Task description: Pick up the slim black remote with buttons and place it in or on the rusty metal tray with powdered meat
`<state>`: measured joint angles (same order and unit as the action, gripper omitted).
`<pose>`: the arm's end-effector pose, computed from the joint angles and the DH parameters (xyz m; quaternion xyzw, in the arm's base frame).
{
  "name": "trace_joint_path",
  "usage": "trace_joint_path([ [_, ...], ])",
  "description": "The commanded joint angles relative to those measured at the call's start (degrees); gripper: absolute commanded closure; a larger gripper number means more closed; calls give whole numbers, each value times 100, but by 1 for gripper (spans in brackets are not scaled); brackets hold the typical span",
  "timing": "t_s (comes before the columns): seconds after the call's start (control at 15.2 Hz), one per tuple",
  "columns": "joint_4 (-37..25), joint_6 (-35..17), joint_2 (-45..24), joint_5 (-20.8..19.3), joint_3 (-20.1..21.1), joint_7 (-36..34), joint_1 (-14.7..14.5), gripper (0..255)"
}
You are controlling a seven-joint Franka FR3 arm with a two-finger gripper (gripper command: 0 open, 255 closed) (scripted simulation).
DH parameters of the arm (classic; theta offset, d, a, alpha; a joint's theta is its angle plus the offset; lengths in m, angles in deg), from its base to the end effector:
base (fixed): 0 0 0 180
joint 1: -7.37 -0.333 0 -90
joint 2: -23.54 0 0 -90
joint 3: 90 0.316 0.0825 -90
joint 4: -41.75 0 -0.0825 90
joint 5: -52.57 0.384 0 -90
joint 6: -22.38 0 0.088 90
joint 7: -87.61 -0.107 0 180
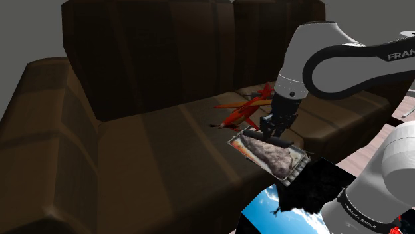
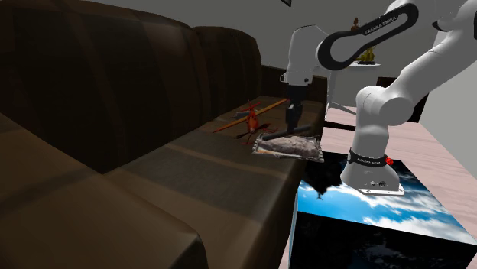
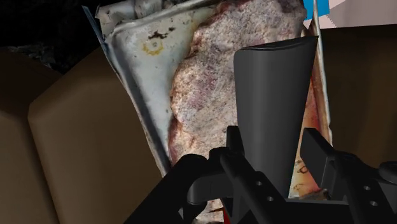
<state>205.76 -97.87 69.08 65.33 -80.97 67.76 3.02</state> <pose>0.2928 0.0735 0.3960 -0.9901 0.1334 -0.0041 0.0434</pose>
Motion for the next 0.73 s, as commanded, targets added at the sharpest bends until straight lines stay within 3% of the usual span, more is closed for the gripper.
trace_joint_path([
  [0.0,96,-185,-85,25,16,18,-8,255],
  [0.2,275,-532,-254,81,50,50,-30,255],
  [0.66,275,-531,-254,84,54,52,-27,255],
])
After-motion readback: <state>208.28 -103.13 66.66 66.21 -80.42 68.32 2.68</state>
